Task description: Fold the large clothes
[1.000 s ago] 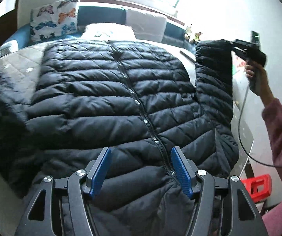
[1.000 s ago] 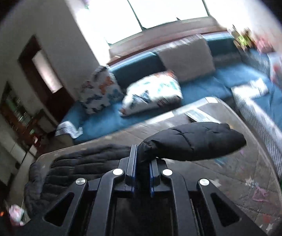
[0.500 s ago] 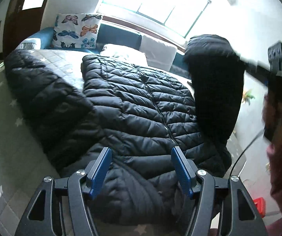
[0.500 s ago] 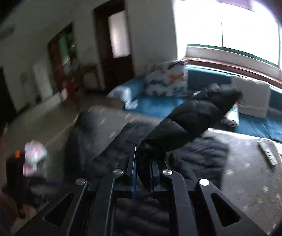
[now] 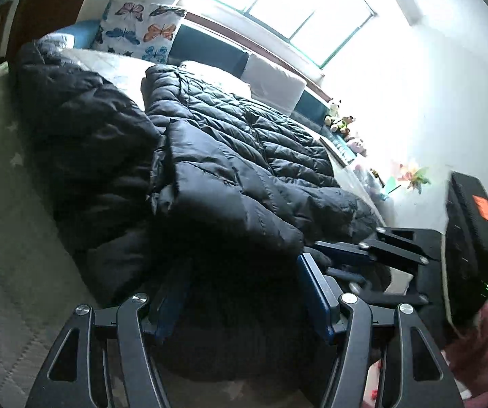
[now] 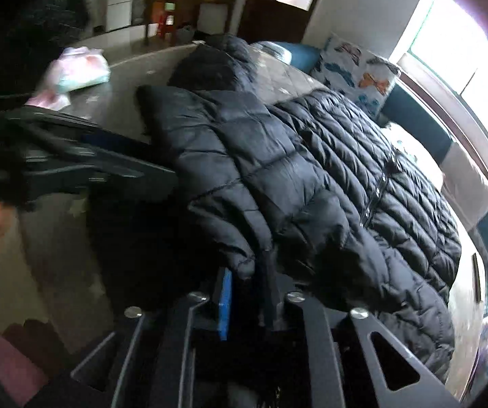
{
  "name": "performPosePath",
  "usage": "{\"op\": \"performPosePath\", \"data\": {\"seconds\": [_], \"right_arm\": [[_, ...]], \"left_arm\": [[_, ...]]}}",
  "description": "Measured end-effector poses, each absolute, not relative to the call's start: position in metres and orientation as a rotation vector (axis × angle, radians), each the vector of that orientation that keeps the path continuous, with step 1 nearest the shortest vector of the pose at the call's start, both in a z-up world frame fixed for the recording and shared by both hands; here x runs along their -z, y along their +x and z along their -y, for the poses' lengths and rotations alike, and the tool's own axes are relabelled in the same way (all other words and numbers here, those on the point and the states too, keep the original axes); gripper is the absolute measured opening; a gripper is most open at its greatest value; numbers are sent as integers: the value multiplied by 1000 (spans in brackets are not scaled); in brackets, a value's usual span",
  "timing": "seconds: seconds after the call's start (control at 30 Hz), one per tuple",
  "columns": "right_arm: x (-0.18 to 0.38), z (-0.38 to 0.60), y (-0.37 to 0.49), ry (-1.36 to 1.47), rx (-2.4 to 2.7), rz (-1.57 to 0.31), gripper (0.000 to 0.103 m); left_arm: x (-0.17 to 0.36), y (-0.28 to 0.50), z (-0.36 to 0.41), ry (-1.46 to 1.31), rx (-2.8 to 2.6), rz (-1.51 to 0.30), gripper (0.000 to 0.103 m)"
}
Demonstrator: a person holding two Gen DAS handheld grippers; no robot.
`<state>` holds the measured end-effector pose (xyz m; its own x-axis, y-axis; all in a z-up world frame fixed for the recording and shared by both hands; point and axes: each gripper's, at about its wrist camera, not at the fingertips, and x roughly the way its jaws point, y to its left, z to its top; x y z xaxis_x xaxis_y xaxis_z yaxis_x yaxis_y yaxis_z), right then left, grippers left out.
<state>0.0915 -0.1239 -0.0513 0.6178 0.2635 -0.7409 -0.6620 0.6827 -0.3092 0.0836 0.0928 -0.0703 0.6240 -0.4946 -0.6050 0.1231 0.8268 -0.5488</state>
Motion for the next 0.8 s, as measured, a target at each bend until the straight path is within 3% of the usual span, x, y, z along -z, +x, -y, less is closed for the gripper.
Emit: {"op": "performPosePath", "data": {"seconds": [0.1, 0.33, 0.57, 0.7, 0.8], "right_arm": [[38, 135, 81, -592, -621, -708, 49], [12, 232, 116, -278, -539, -709, 49], [51, 348, 176, 58, -344, -801, 49], [91, 363, 175, 63, -327, -862, 49], [85, 355, 169, 13, -327, -856, 49]], "left_arm": [[67, 82, -94, -503, 370, -814, 67], [51, 79, -110, -512, 307, -778, 67], [40, 93, -108, -483, 256, -756, 67], [54, 109, -99, -447, 205, -823, 67], [67, 116, -98, -389, 127, -889, 67]]}}
